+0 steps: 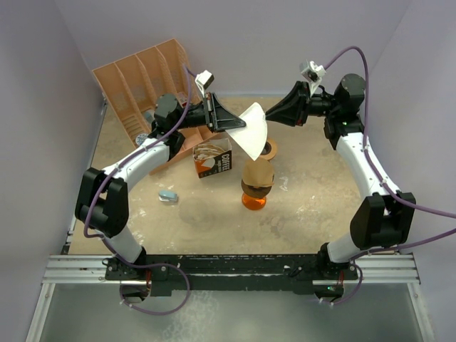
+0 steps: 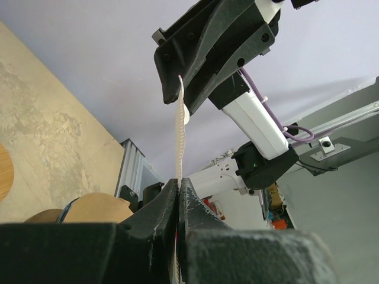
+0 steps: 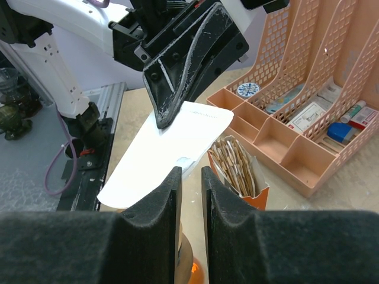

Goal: Place the coffee filter in the dripper
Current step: Pick up the coffee filter from the coffee filter holder.

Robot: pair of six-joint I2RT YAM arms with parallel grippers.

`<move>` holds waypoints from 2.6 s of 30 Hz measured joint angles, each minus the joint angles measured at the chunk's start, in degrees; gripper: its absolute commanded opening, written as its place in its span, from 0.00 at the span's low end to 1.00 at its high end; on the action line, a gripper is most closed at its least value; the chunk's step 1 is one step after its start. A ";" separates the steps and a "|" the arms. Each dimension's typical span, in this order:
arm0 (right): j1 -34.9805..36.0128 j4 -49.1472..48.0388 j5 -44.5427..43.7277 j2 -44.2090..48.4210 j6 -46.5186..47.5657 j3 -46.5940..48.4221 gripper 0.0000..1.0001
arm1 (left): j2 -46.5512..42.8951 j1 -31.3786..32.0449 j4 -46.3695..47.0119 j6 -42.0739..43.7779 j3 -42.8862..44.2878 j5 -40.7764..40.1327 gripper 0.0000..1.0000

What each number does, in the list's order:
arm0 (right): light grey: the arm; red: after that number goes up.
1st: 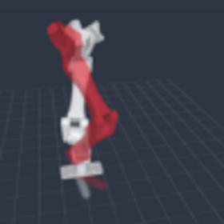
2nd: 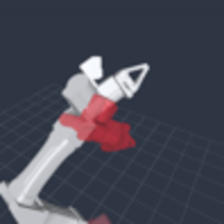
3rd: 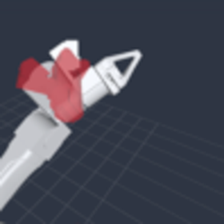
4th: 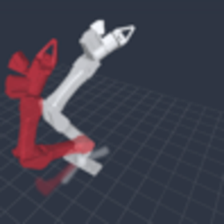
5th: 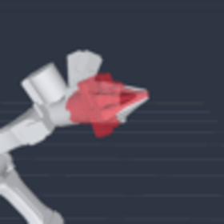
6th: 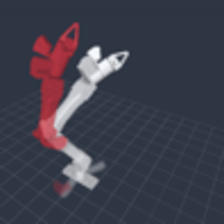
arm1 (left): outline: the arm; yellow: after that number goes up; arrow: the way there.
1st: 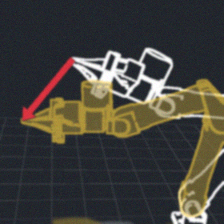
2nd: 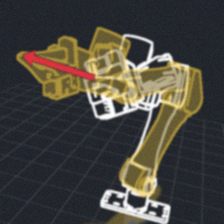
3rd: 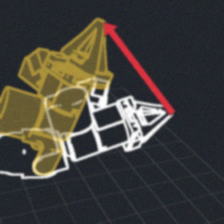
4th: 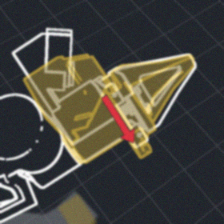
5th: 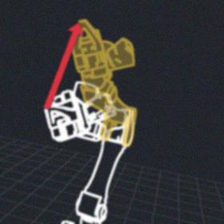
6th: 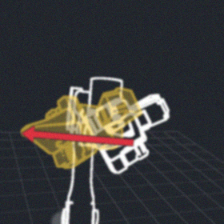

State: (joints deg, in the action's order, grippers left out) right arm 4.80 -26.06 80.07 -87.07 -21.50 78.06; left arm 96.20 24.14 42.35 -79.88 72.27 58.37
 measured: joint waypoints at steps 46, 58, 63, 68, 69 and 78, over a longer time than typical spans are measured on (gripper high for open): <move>-0.07 1.55 -0.81 -0.61 0.31 0.00 0.25 | -0.87 0.37 3.54 -0.02 -0.81 0.66 0.00; -0.37 1.70 0.35 4.11 -0.07 -2.58 0.44 | -0.87 0.37 3.74 -0.57 -0.81 0.79 0.00; -0.37 -0.55 0.04 7.10 -2.45 -5.66 0.44 | -0.87 0.37 5.18 -2.71 -0.81 1.03 0.00; -0.37 -2.95 -1.05 8.09 -4.50 -7.72 0.41 | -0.87 0.37 10.01 -6.73 -0.81 1.05 0.00; -0.37 -3.39 -1.16 8.07 -4.96 -7.80 0.37 | -0.87 0.37 11.13 -7.61 -0.81 1.07 0.00; -0.37 -6.67 -0.94 7.65 -6.67 -7.67 0.36 | -0.81 0.37 17.31 -12.13 -0.81 1.33 0.00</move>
State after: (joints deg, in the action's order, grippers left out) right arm 4.43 -32.73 79.13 -79.42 -28.16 70.39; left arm 95.39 24.51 59.66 -92.01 71.46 59.70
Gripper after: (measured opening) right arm 0.326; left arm 0.003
